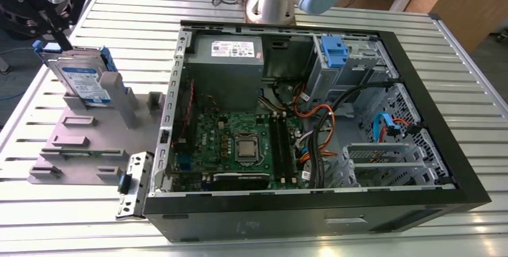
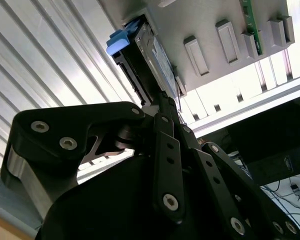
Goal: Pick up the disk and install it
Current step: 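Pick up the disk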
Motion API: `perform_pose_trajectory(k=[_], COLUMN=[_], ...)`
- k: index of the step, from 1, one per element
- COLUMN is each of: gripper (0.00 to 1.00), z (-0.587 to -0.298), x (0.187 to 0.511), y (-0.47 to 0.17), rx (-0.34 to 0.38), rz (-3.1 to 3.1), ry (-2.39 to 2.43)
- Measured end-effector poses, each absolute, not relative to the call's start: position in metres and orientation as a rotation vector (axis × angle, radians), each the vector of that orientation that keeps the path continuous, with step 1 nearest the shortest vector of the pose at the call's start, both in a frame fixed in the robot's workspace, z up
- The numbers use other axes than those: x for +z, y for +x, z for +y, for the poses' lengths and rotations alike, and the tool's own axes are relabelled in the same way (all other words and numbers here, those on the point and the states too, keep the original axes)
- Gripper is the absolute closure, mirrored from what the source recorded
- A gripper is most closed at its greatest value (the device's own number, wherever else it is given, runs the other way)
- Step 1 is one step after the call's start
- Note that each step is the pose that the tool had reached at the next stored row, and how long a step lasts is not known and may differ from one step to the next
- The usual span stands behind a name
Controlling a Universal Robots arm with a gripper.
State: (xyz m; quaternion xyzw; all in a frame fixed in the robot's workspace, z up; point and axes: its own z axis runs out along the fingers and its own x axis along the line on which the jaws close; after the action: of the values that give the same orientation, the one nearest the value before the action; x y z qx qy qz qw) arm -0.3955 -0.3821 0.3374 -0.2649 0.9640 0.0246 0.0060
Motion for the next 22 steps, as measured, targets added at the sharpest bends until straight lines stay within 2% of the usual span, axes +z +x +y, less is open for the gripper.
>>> perform_pose_trajectory(k=[22], gripper=[0.89], z=[-0.3821], x=[0.3374], y=[-0.3955], rx=[0.078], rz=[2.974], ry=[-0.981])
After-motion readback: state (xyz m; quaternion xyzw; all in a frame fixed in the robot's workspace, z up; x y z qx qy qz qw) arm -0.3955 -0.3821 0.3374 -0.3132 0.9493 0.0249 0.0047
